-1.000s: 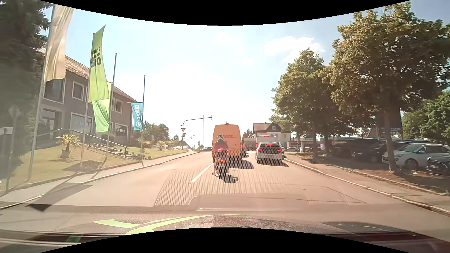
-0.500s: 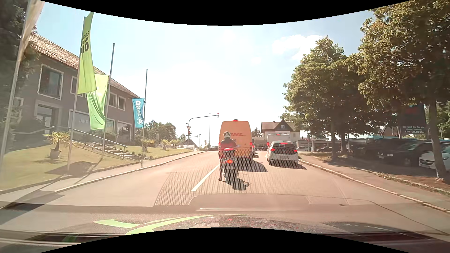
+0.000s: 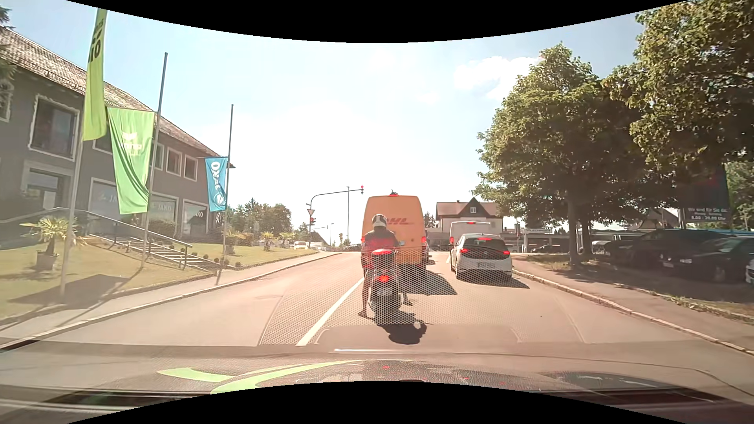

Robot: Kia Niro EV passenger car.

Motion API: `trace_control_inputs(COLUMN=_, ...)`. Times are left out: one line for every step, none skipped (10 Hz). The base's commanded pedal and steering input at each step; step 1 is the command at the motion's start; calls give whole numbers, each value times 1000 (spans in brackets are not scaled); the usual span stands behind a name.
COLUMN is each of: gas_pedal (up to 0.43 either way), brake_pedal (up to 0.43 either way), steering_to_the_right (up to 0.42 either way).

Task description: Follow the waypoints while adhering to traffic rules and regulations

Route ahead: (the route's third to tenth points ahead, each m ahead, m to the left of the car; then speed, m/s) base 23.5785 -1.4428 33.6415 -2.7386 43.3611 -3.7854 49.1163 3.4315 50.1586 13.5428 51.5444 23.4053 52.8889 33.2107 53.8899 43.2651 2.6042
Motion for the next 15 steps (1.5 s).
trace_control_inputs(gas_pedal=0, brake_pedal=220, steering_to_the_right=25)
trace_control_inputs(gas_pedal=0, brake_pedal=226, steering_to_the_right=25)
trace_control_inputs(gas_pedal=0, brake_pedal=232, steering_to_the_right=25)
trace_control_inputs(gas_pedal=0, brake_pedal=238, steering_to_the_right=25)
trace_control_inputs(gas_pedal=0, brake_pedal=238, steering_to_the_right=25)
trace_control_inputs(gas_pedal=0, brake_pedal=244, steering_to_the_right=25)
trace_control_inputs(gas_pedal=0, brake_pedal=244, steering_to_the_right=25)
trace_control_inputs(gas_pedal=0, brake_pedal=244, steering_to_the_right=24)
trace_control_inputs(gas_pedal=0, brake_pedal=244, steering_to_the_right=24)
trace_control_inputs(gas_pedal=0, brake_pedal=244, steering_to_the_right=24)
trace_control_inputs(gas_pedal=0, brake_pedal=244, steering_to_the_right=25)
trace_control_inputs(gas_pedal=0, brake_pedal=244, steering_to_the_right=25)
trace_control_inputs(gas_pedal=0, brake_pedal=244, steering_to_the_right=24)
trace_control_inputs(gas_pedal=0, brake_pedal=250, steering_to_the_right=24)
trace_control_inputs(gas_pedal=0, brake_pedal=250, steering_to_the_right=25)
